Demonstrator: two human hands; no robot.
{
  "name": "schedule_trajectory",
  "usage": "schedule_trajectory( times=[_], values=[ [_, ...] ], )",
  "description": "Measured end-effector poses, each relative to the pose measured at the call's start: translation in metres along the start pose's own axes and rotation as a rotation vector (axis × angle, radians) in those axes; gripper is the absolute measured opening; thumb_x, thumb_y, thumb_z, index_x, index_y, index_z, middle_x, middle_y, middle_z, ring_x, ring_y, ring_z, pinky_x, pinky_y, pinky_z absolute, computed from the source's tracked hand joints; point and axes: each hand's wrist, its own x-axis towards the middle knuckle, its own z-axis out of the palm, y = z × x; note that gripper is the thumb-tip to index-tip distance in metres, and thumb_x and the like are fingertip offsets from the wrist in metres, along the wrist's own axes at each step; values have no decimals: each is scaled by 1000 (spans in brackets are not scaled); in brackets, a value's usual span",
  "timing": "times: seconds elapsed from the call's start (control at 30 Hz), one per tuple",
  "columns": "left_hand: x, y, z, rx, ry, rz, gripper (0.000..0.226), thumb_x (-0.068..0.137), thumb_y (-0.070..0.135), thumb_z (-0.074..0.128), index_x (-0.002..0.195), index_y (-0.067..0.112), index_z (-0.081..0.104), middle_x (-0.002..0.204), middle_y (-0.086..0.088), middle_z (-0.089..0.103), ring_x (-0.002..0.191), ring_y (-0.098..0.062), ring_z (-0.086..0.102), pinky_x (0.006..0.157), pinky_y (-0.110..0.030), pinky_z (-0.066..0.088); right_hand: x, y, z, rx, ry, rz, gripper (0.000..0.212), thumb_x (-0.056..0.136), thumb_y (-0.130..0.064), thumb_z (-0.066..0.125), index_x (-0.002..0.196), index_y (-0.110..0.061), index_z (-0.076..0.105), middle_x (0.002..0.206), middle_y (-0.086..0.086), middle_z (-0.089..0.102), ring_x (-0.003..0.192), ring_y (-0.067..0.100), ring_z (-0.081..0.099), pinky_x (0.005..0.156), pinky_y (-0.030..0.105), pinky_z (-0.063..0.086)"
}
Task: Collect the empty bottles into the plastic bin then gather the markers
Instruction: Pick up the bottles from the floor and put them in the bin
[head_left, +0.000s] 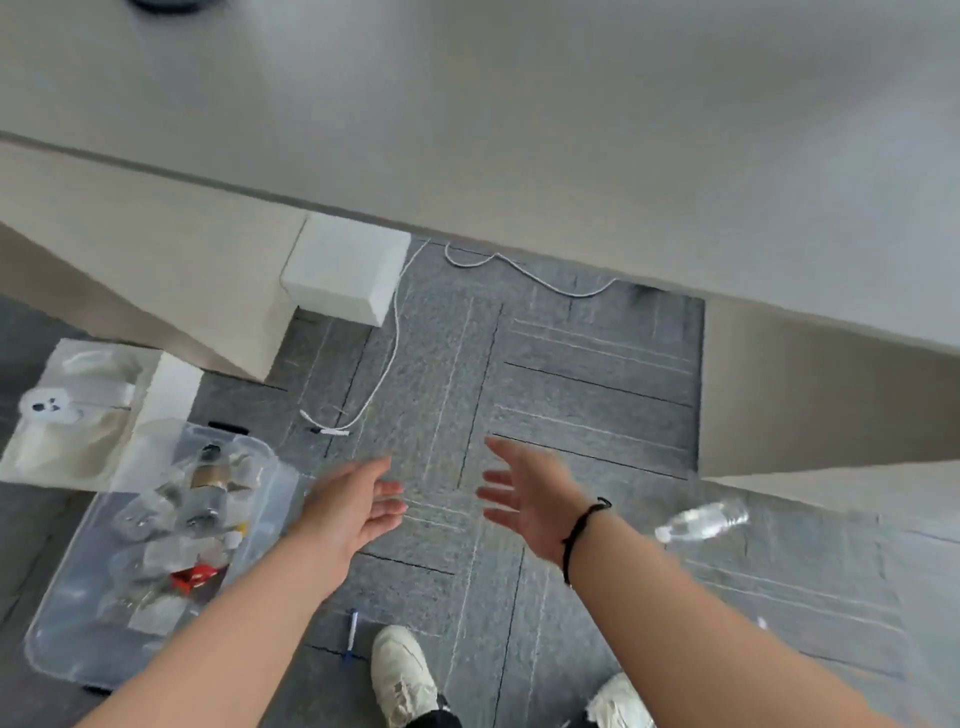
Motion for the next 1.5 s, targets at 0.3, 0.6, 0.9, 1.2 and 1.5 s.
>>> schedule_trajectory(
  times=[0.3, 0.6, 0.9, 1.2, 1.5],
  values=[
    [-69, -48, 261, 481, -229, 82, 5, 97, 18, 62, 95, 13, 62, 91, -14, 67, 69, -24, 63, 67, -37, 53, -26, 71, -268, 461, 209, 14, 38, 93, -37, 66, 123, -18, 53, 116, 9, 62, 100, 24, 66, 97, 44, 56],
    [-96, -157, 455, 962, -376, 169, 6, 97, 18, 63, 99, 15, 68, 113, -17, 69, 96, -30, 66, 88, -46, 57, -38, 201, -470, 780, 478, 93, 55, 90, -33, 70, 138, -15, 49, 90, 3, 58, 76, 19, 56, 70, 34, 47],
    [30, -263, 570, 1339, -442, 379, 14, 90, 43, 64, 94, 30, 65, 107, 1, 66, 101, -23, 64, 95, -49, 54, 86, 306, -542, 775, 644, 97, 51, 87, -24, 74, 132, -12, 53, 92, -2, 60, 81, 18, 58, 81, 35, 50],
    [212, -360, 600, 1626, -472, 565, 54, 69, 54, 74, 108, 19, 61, 100, -1, 72, 83, -18, 68, 78, -35, 54, 257, 393, -547, 153, 716, 193, 78, 69, -41, 79, 137, -22, 47, 130, 6, 60, 119, 28, 61, 99, 38, 50],
    [258, -386, 607, 1697, -518, 601, 50, 71, 38, 82, 110, 17, 58, 98, -2, 71, 81, -18, 68, 64, -32, 50, 293, 405, -549, 130, 743, 214, 54, 71, -40, 76, 113, -20, 50, 104, 2, 65, 87, 21, 67, 71, 35, 58]
  ],
)
